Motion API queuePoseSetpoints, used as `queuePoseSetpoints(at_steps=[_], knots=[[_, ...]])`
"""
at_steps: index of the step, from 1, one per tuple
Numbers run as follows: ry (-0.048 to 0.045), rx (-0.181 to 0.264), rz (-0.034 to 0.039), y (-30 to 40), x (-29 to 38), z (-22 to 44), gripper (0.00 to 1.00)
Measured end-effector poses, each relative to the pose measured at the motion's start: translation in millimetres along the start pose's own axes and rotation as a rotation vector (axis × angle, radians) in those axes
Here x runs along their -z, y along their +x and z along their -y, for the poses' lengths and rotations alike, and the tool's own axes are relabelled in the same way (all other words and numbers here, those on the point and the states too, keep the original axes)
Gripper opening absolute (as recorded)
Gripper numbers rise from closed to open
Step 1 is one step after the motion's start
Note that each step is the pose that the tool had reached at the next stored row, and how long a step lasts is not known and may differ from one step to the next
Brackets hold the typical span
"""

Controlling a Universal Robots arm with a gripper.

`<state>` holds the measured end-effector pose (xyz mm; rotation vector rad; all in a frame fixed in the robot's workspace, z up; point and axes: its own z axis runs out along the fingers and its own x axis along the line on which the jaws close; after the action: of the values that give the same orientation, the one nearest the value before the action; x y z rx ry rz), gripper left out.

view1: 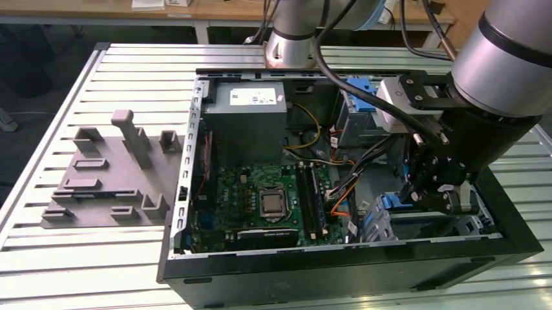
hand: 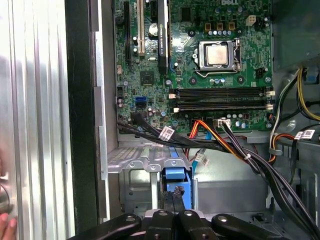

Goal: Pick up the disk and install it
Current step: 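Insert the first disk wire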

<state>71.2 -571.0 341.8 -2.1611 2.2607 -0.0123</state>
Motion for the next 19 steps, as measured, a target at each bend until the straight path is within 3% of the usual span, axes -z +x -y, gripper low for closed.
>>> queuePoseSetpoints(at_steps=[7,16,19], knots=[[0.0000,0.000,0.0002,-0.1,-0.2,1.2,0.11],[0.0000,0.000,0.0000,-1.4,-0.4,23.0,0.11],[0.0000,0.000,0.0001,-1.5,-0.5,24.5,0.11]])
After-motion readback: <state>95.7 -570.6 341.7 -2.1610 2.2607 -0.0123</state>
